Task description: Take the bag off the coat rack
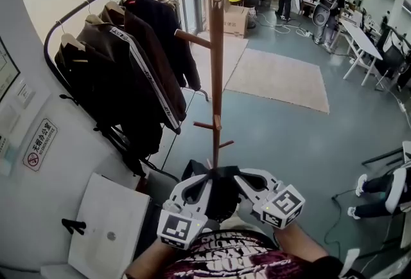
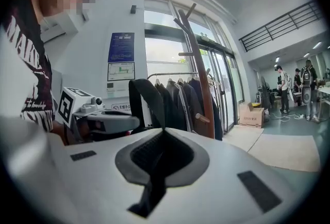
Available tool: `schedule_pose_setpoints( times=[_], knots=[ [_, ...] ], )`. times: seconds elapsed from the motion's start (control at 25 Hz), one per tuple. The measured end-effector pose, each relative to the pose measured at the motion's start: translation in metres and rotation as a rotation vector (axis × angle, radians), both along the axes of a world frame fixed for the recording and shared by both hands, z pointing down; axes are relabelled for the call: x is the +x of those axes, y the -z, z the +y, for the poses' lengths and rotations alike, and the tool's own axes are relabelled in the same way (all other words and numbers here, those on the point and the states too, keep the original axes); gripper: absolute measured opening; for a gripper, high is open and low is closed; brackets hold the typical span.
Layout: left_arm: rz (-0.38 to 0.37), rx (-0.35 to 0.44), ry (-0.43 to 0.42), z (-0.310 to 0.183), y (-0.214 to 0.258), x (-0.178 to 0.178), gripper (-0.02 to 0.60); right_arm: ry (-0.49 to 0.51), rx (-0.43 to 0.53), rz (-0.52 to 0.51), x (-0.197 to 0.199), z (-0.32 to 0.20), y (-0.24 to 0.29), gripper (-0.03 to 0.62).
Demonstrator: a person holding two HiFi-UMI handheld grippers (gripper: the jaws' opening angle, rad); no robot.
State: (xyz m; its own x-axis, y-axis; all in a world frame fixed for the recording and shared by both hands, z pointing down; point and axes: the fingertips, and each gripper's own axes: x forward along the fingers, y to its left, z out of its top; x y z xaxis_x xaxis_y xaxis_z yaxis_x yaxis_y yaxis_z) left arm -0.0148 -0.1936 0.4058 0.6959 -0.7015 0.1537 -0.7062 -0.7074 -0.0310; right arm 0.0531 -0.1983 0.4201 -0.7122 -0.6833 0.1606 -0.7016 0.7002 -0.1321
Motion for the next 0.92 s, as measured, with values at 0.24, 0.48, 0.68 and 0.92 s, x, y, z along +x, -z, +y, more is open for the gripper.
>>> schedule_pose_setpoints(
  times=[0.24,0.48,0.68,0.92],
  knots=[
    [0.005,-0.008,-0.001,0.015,-0.005,-0.006,0.008,-0.001,0.014,0.044,-0.006,0.016,-0.004,0.009],
    [0.020,0.000,0.007,0.020,-0.001,-0.013,0.008,0.005,0.026,0.060,-0.014,0.023,-0.001,0.009],
    [0.035,-0.001,0.022,0.018,0.000,-0.018,0.008,0.015,0.020,0.059,-0.019,0.023,-0.002,0.009],
    [0.033,-0.003,0.026,0.012,-0.005,-0.021,0.008,0.018,0.009,0.061,-0.023,0.017,-0.008,0.009]
  ],
)
